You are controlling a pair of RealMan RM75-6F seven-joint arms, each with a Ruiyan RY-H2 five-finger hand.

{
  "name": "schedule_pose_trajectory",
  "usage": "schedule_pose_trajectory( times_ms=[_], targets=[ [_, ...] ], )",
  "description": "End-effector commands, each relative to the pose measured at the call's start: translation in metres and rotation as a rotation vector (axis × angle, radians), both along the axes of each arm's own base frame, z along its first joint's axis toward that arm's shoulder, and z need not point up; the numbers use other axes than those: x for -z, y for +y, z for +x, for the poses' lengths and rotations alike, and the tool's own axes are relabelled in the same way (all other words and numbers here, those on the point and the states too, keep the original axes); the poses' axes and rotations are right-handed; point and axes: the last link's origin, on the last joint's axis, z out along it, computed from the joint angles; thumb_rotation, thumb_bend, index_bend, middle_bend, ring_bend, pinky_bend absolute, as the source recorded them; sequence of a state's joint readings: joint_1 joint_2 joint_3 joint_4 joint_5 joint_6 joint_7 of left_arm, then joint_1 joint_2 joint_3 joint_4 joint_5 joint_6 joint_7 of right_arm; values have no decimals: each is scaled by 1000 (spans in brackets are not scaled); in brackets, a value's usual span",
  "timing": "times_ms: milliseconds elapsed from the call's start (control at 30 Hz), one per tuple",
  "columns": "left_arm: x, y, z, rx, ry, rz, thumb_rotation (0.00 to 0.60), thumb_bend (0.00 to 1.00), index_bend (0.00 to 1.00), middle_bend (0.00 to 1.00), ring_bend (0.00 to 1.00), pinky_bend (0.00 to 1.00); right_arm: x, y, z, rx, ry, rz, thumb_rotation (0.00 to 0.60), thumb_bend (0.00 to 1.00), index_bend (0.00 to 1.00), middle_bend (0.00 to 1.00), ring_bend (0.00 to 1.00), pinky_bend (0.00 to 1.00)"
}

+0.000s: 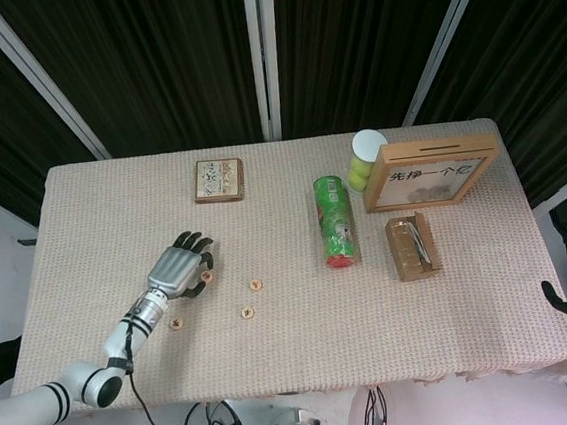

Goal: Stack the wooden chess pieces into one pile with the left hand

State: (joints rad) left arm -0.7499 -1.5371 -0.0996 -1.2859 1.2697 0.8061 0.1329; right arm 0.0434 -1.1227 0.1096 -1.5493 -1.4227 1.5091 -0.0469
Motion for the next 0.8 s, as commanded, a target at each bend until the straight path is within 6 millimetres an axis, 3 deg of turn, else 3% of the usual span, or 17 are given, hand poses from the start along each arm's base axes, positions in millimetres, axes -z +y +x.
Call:
schedule_pose_trajectory(
  times_ms=[33,800],
  targets=[
    [0,0,0,1,1,0,600,337,396,108,0,37,0,0,0,0,-1,0,600,245,0,0,0,0],
    [-3,-3,2,13,6,-7,600,338,450,108,0,22,-1,-1,0,1,-1,-2,600,247,0,0,0,0]
  ],
)
